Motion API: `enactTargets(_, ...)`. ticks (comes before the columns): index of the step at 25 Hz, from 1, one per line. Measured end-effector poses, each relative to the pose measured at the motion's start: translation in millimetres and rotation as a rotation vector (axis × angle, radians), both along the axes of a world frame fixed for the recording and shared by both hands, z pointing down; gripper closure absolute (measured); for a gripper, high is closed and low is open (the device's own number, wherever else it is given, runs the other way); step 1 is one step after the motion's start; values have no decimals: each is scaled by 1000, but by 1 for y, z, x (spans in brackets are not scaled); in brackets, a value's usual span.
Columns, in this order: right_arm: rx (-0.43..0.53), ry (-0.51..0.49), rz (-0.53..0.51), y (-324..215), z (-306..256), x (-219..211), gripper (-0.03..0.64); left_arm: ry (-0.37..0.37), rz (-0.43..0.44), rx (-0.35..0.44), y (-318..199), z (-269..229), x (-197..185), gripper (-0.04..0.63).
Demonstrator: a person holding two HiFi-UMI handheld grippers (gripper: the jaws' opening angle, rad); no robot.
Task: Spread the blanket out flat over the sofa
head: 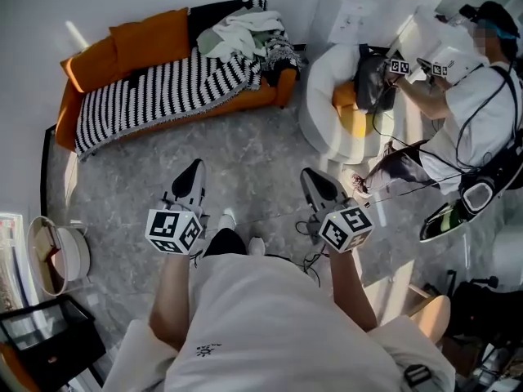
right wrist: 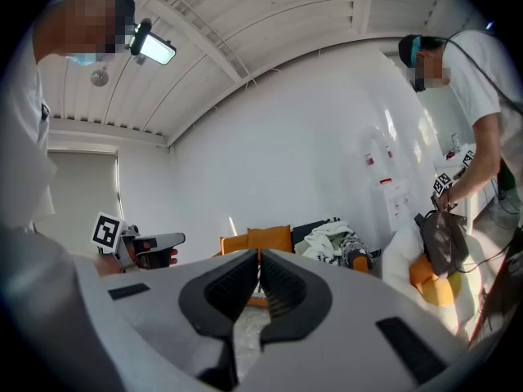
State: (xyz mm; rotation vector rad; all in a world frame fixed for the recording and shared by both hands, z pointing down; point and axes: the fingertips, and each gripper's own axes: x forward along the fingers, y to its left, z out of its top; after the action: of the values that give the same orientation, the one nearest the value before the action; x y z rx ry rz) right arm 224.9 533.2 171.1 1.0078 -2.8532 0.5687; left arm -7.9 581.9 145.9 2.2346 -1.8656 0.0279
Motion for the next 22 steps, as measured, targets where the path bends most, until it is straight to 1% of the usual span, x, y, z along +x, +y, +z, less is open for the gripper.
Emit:
enactTargets(8, -4, 5, -17, -16, 3, -21, 591, 9, 9, -18, -24, 7, -12, 578)
enactTargets(16, -7, 31, 15, -66, 2, -45, 592, 13, 38, -12, -83, 8, -41, 578)
enactTargets(22, -10, 50, 46, -106, 2, -69, 591, 32, 63, -30, -124, 14, -69, 578)
